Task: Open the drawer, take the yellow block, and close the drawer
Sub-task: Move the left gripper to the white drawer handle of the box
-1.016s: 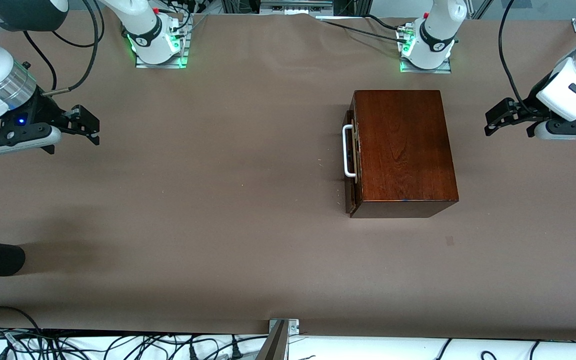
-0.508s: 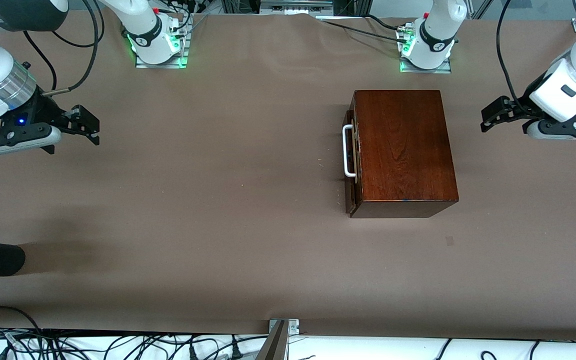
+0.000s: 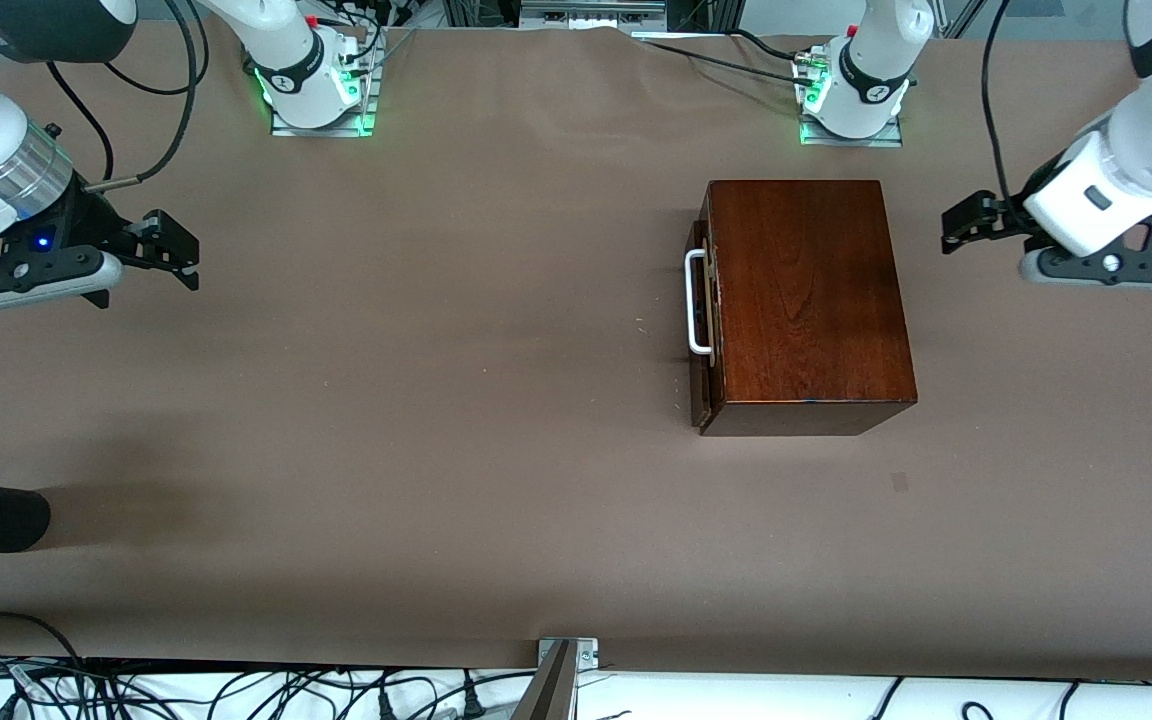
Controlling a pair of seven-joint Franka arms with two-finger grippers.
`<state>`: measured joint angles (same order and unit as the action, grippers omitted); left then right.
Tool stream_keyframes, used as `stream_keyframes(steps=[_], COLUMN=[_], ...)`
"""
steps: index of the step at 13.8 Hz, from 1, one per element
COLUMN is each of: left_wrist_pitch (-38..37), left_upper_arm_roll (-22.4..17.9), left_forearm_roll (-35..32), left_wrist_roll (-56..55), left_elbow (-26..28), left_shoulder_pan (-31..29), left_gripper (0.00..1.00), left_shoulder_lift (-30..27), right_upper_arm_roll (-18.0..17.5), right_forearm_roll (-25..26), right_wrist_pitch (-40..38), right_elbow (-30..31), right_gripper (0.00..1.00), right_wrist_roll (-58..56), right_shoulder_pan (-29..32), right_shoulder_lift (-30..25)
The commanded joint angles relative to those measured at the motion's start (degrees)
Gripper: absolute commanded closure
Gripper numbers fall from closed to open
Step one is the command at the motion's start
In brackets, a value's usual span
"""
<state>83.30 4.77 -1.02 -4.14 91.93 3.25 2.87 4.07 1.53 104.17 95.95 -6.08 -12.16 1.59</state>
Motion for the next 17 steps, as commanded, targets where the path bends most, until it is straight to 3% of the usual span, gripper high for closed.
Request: stream_keyframes(steps=[1,5,10,17], left_wrist_pitch=[-2.00,-0.95,7.83,15.39], left_upper_arm_roll=[3.12,10.41,19.65,20.10], left_forearm_roll=[-0.39,-0.30,-0.65,-6.01], left_wrist_roll=[-0.78,-6.65,-21.15,-35.14], left_elbow=[-2.90,-2.90,-2.90,-2.20], left_shoulder_pan=[0.09,0.09,0.61,11.15], left_gripper=[0.00,0.00,0.00,0.00], left_shoulder_lift=[1.35,2.83,8.89,17.68], right_upper_arm_roll=[-0.02,-0.02,0.15,0.06], right_forearm_roll=[-0.65,-0.83,-1.00,-1.00], right_wrist_pitch=[-0.46,-0.64,-0.55,-0.55], right_elbow=[-1.02,-0.94,-0.67,-0.76], right_gripper=[0.00,0.00,0.00,0.00], right_wrist_roll=[0.37,0.37,0.54,0.55], right_shoulder_pan=[0.21,0.21,0.39,0.30], right_shoulder_lift=[0.34,0.25,0.34,0.25])
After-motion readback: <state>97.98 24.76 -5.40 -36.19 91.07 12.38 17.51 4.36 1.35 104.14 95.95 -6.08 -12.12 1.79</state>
